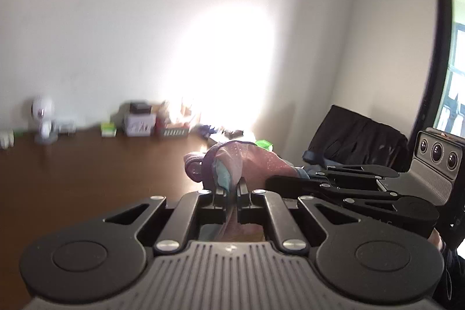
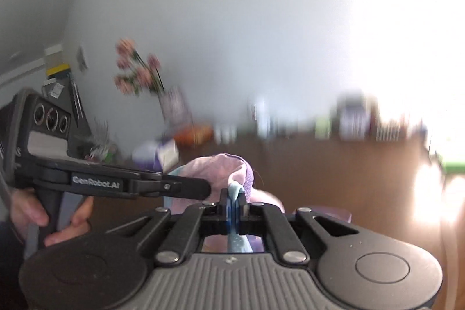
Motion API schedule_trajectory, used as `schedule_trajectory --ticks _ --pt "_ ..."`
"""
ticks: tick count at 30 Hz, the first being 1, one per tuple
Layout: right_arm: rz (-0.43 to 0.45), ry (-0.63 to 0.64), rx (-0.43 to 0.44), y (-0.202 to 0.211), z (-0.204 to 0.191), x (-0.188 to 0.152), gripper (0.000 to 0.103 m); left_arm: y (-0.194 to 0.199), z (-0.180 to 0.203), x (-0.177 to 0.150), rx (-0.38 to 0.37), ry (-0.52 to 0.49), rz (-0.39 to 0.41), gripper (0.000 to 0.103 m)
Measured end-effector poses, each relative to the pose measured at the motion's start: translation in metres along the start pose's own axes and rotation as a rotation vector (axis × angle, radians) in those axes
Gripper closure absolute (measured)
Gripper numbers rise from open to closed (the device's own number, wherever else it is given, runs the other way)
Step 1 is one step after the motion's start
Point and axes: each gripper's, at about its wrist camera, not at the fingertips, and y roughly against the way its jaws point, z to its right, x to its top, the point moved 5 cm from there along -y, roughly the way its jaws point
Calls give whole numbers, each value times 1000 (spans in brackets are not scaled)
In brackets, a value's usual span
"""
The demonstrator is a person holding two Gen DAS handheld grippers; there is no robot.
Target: Fold clothes
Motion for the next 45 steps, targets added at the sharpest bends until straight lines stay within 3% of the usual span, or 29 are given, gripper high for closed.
schedule_trajectory --ticks 2,3,4,7,9,10,11,13,14,16,19,20,21,22,25,27,31,34,36,38,41,43,45 --pt "51 85 18 31 -19 -4 101 9 15 -23 -20 -11 -60 97" --pt "15 92 31 38 -24 -18 101 7 20 -44 -27 5 -125 97" --pt "-39 87 48 43 -28 -36 100 -2 23 -74 -19 35 -211 96" --pt "-319 -11 96 42 -26 -103 94 -16 21 -152 46 117 -409 95" --pt "-422 -88 118 53 -23 -130 94 -7 15 -165 68 157 -410 92" --pt "-401 -106 119 62 -21 -129 91 -1 9 -163 77 184 -378 80" --pt "-363 -126 120 69 -17 -124 78 2 5 -158 77 200 -350 65" --pt "-280 -169 126 80 -9 -110 51 1 -3 -143 60 215 -303 57" --pt "-267 -181 122 75 -6 -105 50 -4 -6 -138 38 214 -300 56" --pt "-273 -198 104 56 -2 -100 51 -18 -10 -134 0 219 -307 52" --pt "-345 -242 87 20 6 -114 55 -47 -15 -138 -30 244 -402 52" --pt "-377 -266 86 10 8 -121 74 -55 -15 -143 -56 258 -446 54" --pt "-402 -283 93 2 8 -128 86 -61 -15 -148 -77 268 -484 57" --pt "-419 -297 91 -5 9 -133 97 -64 -14 -152 -84 267 -497 67" --pt "-411 -291 51 -18 13 -134 98 -64 -16 -149 -81 238 -457 97" --pt "-345 -214 9 -22 13 -114 99 -66 -22 -126 -37 212 -371 98" --pt "-123 35 -78 -25 -5 -41 99 -31 7 -50 63 -48 -77 99" --pt "113 161 62 21 -40 8 99 12 42 -37 50 -173 47 97" --pt "158 191 138 46 -56 10 99 18 53 -60 41 -180 -12 91" --pt "73 173 160 49 -57 -17 99 11 53 -102 50 -124 -138 61" --pt "-145 137 77 35 -42 -77 99 8 44 -154 25 3 -282 60" --pt "-264 135 12 34 -32 -114 99 14 37 -162 58 25 -289 59" --pt "-292 159 -8 43 -31 -128 99 17 30 -155 83 31 -265 58"
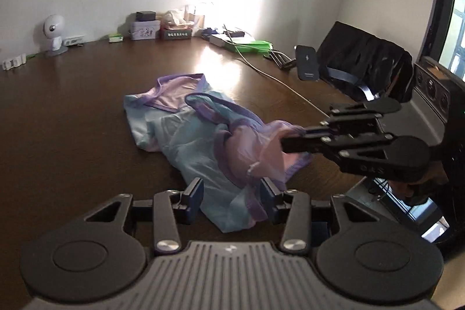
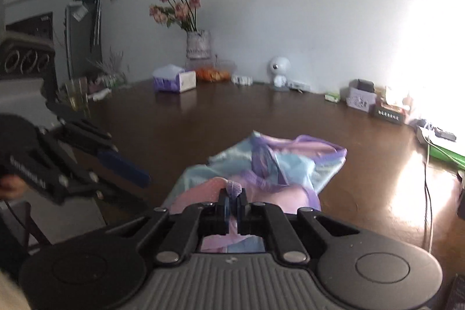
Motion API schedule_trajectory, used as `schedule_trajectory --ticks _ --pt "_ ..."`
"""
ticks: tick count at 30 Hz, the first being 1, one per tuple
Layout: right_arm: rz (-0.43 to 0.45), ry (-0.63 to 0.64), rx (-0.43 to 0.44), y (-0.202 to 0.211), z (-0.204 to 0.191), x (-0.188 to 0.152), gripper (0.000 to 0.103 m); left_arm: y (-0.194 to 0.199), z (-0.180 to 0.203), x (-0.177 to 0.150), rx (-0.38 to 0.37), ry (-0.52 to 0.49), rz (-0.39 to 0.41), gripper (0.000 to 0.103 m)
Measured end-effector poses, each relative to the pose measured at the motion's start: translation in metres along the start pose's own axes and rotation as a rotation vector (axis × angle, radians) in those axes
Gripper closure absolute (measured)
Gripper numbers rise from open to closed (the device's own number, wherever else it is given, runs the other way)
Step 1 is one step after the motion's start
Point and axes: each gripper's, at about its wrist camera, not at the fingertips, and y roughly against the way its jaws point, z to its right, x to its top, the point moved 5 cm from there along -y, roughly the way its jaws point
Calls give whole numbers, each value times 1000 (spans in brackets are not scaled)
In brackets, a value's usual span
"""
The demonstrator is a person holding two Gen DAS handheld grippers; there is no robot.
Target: Fold clothes
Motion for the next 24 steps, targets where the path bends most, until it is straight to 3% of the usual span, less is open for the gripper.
schedule_trajectory --ticks 3,7,9,13,15,20,24 --pt "26 23 17 15 -5 -7 99 -2 -5 18 -15 -41 17 55" --pt "73 62 12 33 -10 2 99 -27 2 39 -113 -174 -16 45" --pt "69 77 41 43 -10 0 99 -48 1 47 -92 -207 -51 45" --pt "-114 68 22 34 -1 -27 96 -77 -4 47 -86 -213 -140 51" --pt "-108 31 8 37 6 -33 95 -79 -1 44 -111 -217 -161 53" --pt "-76 -12 30 35 18 -35 89 -49 7 42 -282 -144 -133 47" --pt "-107 50 73 22 9 -39 92 -50 26 27 -322 -188 -199 49"
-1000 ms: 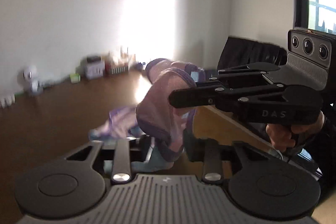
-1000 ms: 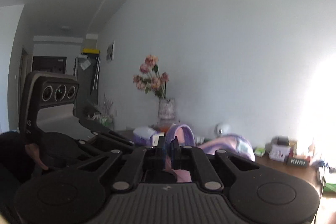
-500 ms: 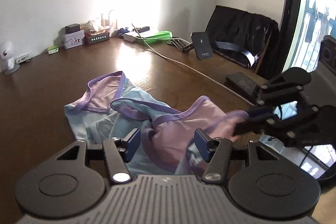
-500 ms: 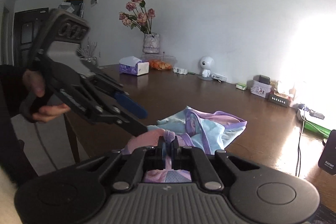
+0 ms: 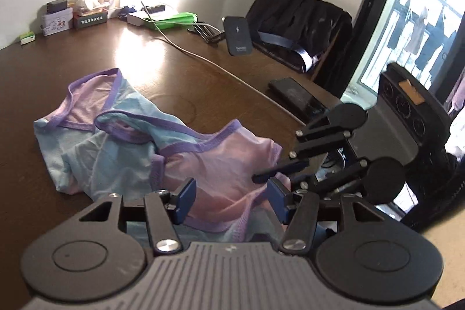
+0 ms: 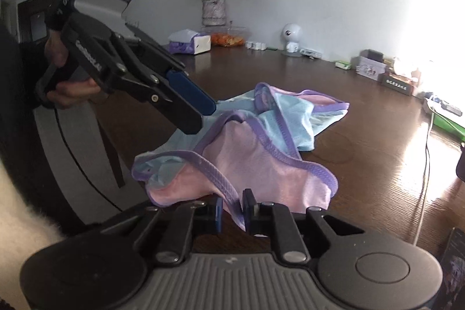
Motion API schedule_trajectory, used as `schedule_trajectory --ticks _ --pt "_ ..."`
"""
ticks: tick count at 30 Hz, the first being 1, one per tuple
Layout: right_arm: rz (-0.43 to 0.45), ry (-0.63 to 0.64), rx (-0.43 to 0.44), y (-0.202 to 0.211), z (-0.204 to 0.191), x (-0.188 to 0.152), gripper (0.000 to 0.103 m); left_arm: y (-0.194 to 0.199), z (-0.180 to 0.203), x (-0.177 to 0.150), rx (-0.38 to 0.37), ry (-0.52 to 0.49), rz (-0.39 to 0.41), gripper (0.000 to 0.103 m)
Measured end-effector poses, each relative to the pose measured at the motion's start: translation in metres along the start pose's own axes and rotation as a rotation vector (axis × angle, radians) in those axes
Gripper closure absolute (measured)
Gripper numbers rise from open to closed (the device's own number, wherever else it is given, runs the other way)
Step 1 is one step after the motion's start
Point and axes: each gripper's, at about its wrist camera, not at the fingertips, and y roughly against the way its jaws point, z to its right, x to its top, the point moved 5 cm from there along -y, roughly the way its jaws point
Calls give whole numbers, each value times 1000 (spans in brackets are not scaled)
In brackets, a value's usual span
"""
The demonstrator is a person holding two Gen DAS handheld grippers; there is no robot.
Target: Fold clothes
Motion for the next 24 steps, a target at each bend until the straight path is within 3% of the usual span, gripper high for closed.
schedule_trajectory --ticks 1,3,5,8,15,19,21,23,24 --pt "4 14 -1 -2 -2 1 92 -5 5 -3 -14 -10 -21 50" --pt "51 16 -8 4 -3 5 96 -18 14 -10 -35 -17 -69 63" --pt "97 8 -18 11 -2 9 97 -29 17 -15 9 -26 -104 97" --pt "117 19 -53 17 -2 11 98 -18 9 -14 93 6 -51 99" --pt "45 22 -129 -4 -5 -3 87 37 25 0 680 -152 194 101" --pt "69 48 -156 -10 -4 5 76 56 21 0 746 -103 226 101" --pt "90 87 -151 -10 -8 13 60 65 17 1 748 -81 239 101" --pt "111 143 -162 -13 -11 20 49 74 13 2 764 -81 255 101" --pt "117 156 -162 -15 -11 23 49 77 14 2 773 -87 261 101"
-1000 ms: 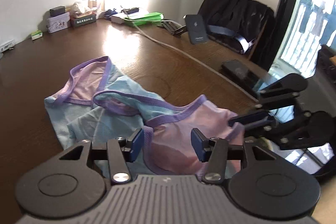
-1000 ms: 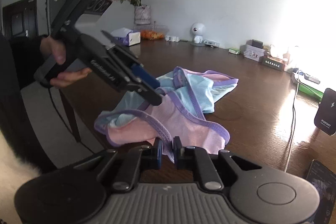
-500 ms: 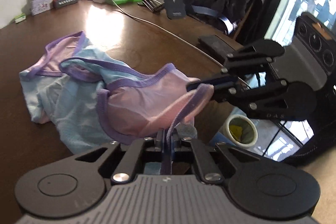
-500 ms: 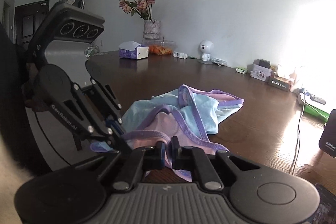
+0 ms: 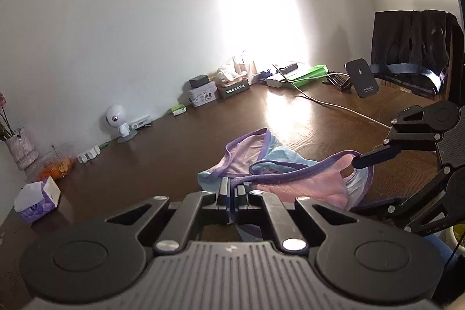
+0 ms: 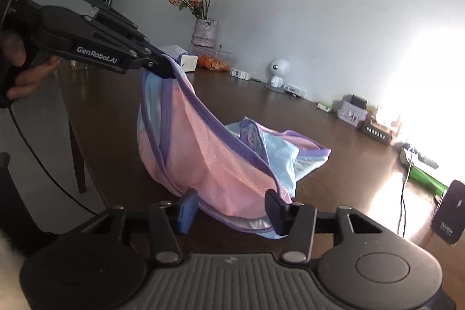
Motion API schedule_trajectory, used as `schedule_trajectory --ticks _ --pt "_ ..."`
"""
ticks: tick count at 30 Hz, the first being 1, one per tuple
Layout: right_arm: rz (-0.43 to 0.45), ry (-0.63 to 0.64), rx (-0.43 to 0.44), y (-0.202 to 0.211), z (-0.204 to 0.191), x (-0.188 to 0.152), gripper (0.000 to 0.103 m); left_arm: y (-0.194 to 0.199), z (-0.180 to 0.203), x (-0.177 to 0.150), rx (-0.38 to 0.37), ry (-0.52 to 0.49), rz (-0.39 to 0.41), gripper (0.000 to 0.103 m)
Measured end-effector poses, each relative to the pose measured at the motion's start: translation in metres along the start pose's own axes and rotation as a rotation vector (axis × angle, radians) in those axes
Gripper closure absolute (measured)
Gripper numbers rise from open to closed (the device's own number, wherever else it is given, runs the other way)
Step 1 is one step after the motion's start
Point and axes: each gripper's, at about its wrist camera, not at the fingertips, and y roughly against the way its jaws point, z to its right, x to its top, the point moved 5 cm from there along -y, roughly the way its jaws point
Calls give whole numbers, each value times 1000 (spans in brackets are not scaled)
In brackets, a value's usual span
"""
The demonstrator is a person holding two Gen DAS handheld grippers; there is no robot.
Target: Fold clothes
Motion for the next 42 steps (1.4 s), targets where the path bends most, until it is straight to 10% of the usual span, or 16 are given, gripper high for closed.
schedule_trajectory --ticks 19,26,34,37,42 --pt "93 -69 170 10 11 37 53 10 -44 -33 17 121 -46 100" --pt "-89 -49 16 -24 -1 11 71 11 -43 -31 0 126 -34 100" --pt "-127 -7 -117 -18 -30 2 61 7 -43 -18 6 143 -27 100" --pt "-165 -20 -267 -20 -18 1 89 9 -40 -12 -7 153 -24 100" --pt "-104 -114 -483 4 17 7 90 2 -20 -16 -56 164 -55 99"
